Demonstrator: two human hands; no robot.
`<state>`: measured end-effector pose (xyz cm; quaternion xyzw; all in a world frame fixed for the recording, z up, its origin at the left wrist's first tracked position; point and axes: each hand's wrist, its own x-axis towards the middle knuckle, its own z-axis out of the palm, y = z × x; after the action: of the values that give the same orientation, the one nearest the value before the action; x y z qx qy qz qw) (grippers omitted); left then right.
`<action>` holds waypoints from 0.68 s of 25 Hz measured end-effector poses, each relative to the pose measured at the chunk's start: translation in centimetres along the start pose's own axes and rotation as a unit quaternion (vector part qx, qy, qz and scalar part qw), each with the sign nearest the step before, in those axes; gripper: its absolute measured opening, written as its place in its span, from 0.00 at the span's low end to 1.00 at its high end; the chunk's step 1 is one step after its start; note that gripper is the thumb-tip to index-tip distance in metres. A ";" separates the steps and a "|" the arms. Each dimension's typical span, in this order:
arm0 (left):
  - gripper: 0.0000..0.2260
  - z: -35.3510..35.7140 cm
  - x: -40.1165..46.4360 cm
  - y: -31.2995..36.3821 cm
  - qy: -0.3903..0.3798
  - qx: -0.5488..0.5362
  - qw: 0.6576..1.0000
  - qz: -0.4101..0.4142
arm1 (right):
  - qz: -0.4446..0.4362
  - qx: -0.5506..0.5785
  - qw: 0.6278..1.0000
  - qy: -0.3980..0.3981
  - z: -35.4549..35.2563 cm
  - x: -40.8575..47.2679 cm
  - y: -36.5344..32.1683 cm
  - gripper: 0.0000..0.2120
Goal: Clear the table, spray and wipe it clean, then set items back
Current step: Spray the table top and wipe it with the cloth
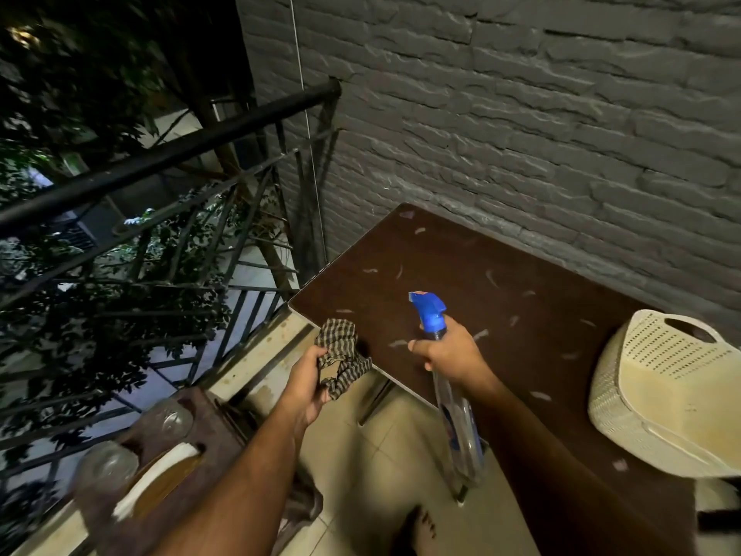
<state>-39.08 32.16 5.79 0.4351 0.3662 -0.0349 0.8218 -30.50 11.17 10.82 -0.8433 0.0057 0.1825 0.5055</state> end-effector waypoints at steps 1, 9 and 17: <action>0.13 0.2 -0.1 0.0 -0.003 0.004 1.000 0.001 | 0.008 0.005 1.000 0.003 -0.2 -0.3 0.2 0.15; 0.14 3.2 1.9 0.5 0.000 0.010 1.000 -0.006 | 0.044 0.010 0.997 0.066 -3.3 1.3 1.7 0.15; 0.12 8.8 7.3 2.8 -0.002 -0.024 0.999 0.021 | -0.006 0.017 0.995 0.099 -8.6 8.8 -1.2 0.16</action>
<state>-27.65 29.28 6.22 0.4226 0.3561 -0.0093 0.8334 -19.49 5.95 12.70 -0.8486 0.0535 0.0949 0.5176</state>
